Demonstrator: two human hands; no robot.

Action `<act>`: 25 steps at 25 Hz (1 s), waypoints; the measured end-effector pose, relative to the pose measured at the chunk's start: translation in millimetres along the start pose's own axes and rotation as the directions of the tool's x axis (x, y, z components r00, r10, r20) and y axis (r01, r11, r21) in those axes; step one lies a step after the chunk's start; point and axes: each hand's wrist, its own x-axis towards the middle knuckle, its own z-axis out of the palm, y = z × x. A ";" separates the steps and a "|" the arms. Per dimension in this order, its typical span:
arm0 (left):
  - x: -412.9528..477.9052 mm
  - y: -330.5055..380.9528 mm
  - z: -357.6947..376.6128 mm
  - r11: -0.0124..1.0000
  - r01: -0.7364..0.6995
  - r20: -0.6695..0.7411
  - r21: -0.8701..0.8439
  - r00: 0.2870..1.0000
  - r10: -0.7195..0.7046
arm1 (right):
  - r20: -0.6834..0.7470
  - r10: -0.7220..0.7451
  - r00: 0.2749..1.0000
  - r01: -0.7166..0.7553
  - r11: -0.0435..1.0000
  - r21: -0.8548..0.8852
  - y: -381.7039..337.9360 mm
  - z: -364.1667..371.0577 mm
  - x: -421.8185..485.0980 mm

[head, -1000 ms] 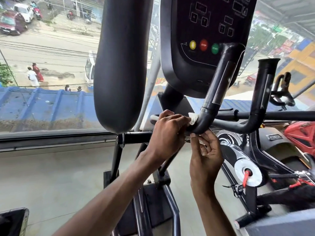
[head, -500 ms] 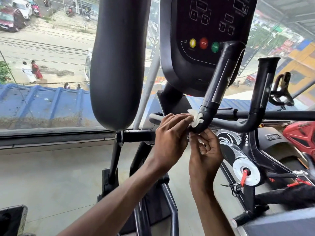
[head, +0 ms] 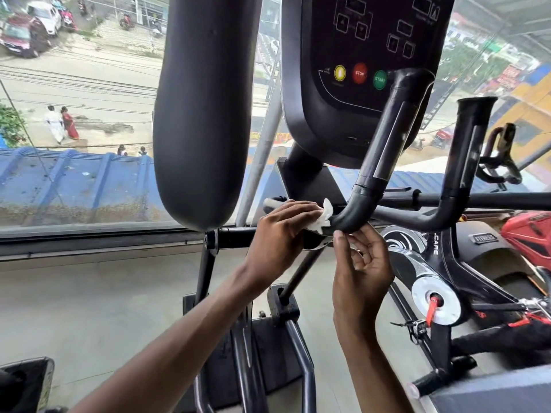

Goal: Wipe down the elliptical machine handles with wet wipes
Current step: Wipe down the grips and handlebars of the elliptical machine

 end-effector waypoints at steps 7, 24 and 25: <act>-9.6 21.2 9.3 0.996 0.027 -0.061 -0.080 0.998 -0.032 | 0.001 0.018 1.000 -0.018 1.000 0.001 -1.0 -1.2 1.1; 8.0 -68.2 9.3 0.942 0.209 0.109 0.262 0.964 -0.244 | -0.022 0.026 0.999 -0.026 1.000 -0.016 -2.5 0.3 -0.2; 9.3 -79.5 9.9 0.923 0.272 0.126 0.273 0.941 -0.314 | -0.021 0.027 0.999 -0.027 1.000 -0.014 -2.5 0.2 0.0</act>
